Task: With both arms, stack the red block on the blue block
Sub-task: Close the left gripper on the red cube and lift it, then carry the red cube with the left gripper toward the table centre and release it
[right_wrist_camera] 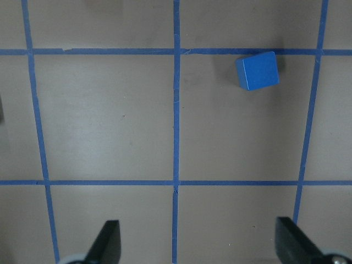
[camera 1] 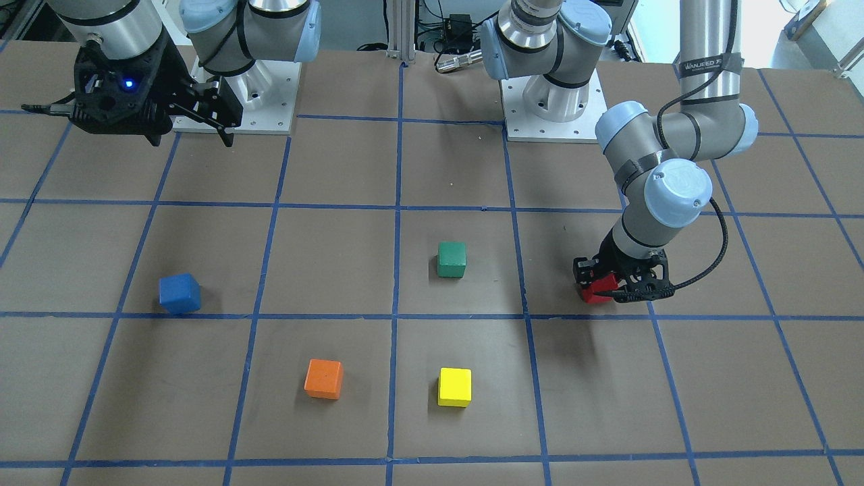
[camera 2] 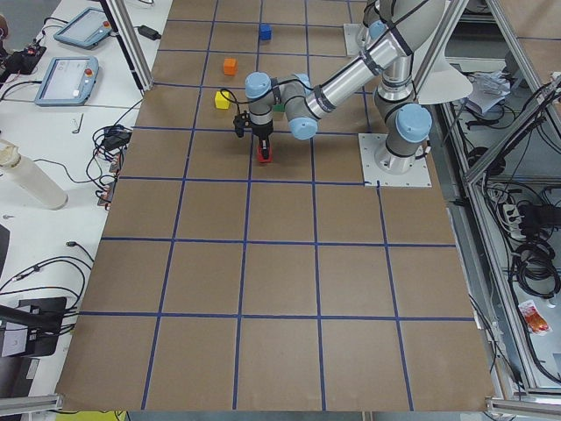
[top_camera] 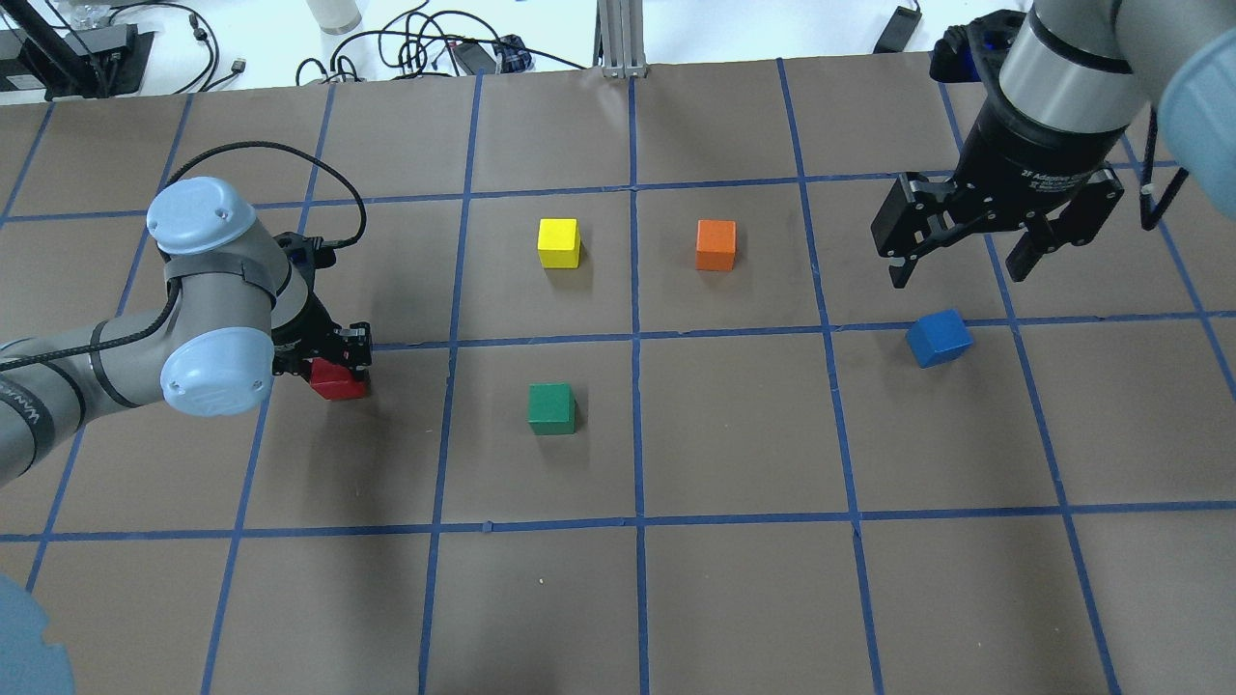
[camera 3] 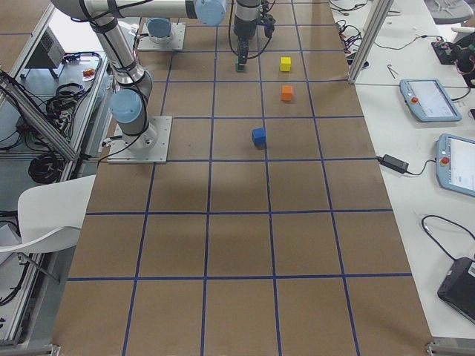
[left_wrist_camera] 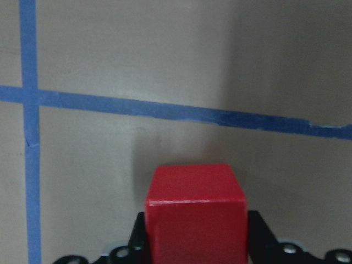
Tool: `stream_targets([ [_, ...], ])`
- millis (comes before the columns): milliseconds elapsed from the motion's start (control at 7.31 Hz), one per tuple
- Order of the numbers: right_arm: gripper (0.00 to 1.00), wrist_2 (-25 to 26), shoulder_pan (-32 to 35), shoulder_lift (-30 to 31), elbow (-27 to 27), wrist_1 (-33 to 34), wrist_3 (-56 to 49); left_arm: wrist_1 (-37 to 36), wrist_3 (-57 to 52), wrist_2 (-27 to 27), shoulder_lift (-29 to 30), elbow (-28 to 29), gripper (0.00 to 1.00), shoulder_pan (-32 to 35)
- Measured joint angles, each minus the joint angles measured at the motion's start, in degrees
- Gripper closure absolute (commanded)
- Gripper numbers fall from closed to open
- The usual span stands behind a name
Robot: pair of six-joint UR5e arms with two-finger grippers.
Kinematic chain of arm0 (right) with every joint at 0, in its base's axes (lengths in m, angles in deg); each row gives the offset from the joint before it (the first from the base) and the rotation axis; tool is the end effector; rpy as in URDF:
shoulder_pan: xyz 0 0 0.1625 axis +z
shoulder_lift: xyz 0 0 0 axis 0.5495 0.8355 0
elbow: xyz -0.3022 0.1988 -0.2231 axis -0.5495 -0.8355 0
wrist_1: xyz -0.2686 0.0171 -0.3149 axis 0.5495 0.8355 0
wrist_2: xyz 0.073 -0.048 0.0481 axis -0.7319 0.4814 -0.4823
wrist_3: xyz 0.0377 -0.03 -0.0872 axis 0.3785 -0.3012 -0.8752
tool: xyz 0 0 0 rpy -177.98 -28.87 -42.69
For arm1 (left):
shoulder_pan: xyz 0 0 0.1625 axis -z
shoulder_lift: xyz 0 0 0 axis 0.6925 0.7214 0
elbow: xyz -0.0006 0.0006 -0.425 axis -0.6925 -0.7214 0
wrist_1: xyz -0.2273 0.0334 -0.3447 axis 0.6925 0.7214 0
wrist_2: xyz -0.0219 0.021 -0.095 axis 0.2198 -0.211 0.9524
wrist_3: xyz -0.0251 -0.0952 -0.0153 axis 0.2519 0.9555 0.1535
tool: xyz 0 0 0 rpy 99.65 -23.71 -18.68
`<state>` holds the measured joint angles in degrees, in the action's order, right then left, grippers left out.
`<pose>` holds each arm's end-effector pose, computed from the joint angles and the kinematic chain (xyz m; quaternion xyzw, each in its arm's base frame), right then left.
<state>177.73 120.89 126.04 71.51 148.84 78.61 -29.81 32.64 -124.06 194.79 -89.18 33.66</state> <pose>0.1136 -0.4547 0.4853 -0.0067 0.9988 0.0478 0.0003 -0.0165 -0.5107 0.2058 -0.0491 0.9981 0.0219 0.0299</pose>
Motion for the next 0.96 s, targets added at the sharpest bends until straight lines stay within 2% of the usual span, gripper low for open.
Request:
stream_targets([
  [274,0.00,-0.12,-0.44,0.02,0.00,-0.02,-0.11,4.13,2.62,1.78,-1.56,3.44,1.00,4.52],
  [547,0.00,-0.31,-1.67,0.02,0.00,-0.08,-0.59,5.69,8.46,3.25,-0.34,7.70,1.00,14.84],
  [957,0.00,-0.11,-2.49,0.02,0.06,-0.02,-2.40,5.53,22.18,8.71,6.53,17.18,1.00,28.99],
])
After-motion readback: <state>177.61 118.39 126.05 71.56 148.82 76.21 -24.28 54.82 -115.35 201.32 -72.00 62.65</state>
